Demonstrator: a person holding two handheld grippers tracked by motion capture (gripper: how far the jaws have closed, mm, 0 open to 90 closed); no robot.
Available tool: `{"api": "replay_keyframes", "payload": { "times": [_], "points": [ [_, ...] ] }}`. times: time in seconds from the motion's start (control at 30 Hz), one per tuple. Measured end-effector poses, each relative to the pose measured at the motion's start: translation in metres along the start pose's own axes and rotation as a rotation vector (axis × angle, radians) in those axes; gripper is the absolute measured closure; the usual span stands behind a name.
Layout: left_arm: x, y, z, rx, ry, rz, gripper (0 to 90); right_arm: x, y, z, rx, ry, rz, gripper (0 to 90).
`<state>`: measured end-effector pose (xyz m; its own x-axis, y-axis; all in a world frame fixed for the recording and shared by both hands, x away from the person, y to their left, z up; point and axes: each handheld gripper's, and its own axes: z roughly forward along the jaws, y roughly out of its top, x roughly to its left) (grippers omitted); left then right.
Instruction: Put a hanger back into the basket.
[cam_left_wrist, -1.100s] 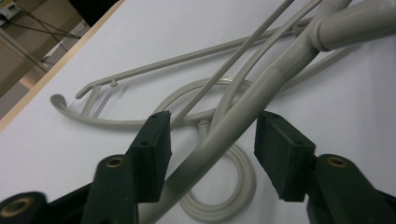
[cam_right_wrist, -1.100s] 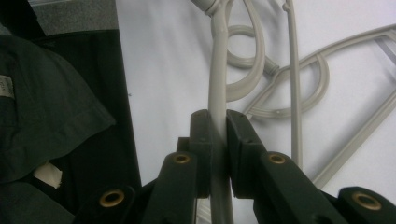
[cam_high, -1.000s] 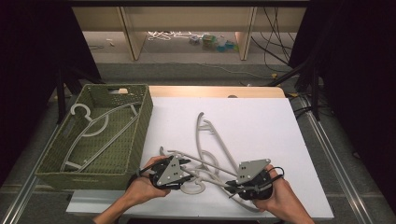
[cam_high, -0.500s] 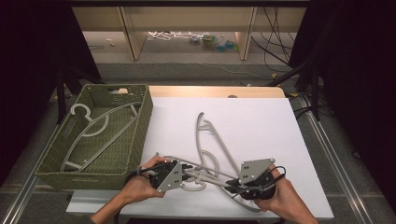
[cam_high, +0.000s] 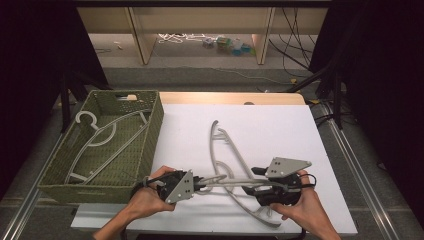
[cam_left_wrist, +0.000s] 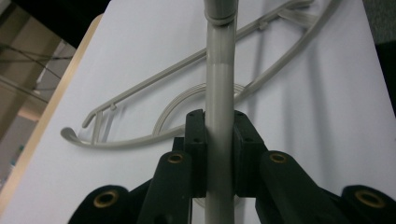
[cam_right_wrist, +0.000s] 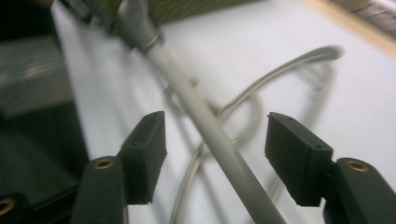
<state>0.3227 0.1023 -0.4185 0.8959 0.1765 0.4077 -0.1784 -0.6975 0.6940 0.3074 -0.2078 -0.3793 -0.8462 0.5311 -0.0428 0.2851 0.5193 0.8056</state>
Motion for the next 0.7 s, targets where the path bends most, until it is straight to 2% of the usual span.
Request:
{"api": "replay_keyframes", "payload": {
  "times": [0.07, 0.17, 0.23, 0.3, 0.33, 0.37, 0.5, 0.57, 0.67, 0.7],
  "points": [
    [0.003, -0.001, -0.001, 0.007, -0.012, -0.05, 79.4, -0.002, 0.002, -0.005, -0.045, -0.033, 0.055, 32.6],
    [0.007, -0.001, -0.005, 0.018, -0.016, -0.128, 79.4, -0.002, 0.002, -0.007, -0.075, -0.078, 0.079, 28.7],
    [0.01, 0.0, -0.009, 0.025, 0.016, -0.171, 79.4, -0.002, 0.003, -0.008, -0.098, -0.115, 0.096, 25.0],
    [0.014, 0.0, -0.014, 0.042, 0.031, -0.184, 79.4, -0.002, 0.004, -0.011, -0.118, -0.157, 0.102, 22.5],
    [0.015, -0.001, -0.015, 0.033, 0.027, -0.202, 79.4, -0.002, 0.005, -0.012, -0.135, -0.174, 0.101, 22.7],
    [0.016, -0.002, -0.016, 0.033, 0.022, -0.232, 79.4, -0.001, 0.005, -0.013, -0.144, -0.179, 0.102, 23.0],
    [0.019, -0.004, -0.021, 0.037, 0.023, -0.297, 79.4, 0.001, 0.005, -0.019, -0.168, -0.205, 0.12, 22.6],
    [0.022, -0.007, -0.023, 0.003, 0.026, -0.356, 79.4, 0.001, 0.005, -0.021, -0.179, -0.227, 0.123, 21.4],
    [0.027, -0.009, -0.029, -0.016, 0.03, -0.423, 79.4, 0.003, 0.002, -0.025, -0.205, -0.261, 0.132, 21.3],
    [0.028, -0.01, -0.031, -0.011, 0.03, -0.426, 79.4, 0.006, 0.0, -0.026, -0.2, -0.261, 0.141, 21.3]
  ]
}}
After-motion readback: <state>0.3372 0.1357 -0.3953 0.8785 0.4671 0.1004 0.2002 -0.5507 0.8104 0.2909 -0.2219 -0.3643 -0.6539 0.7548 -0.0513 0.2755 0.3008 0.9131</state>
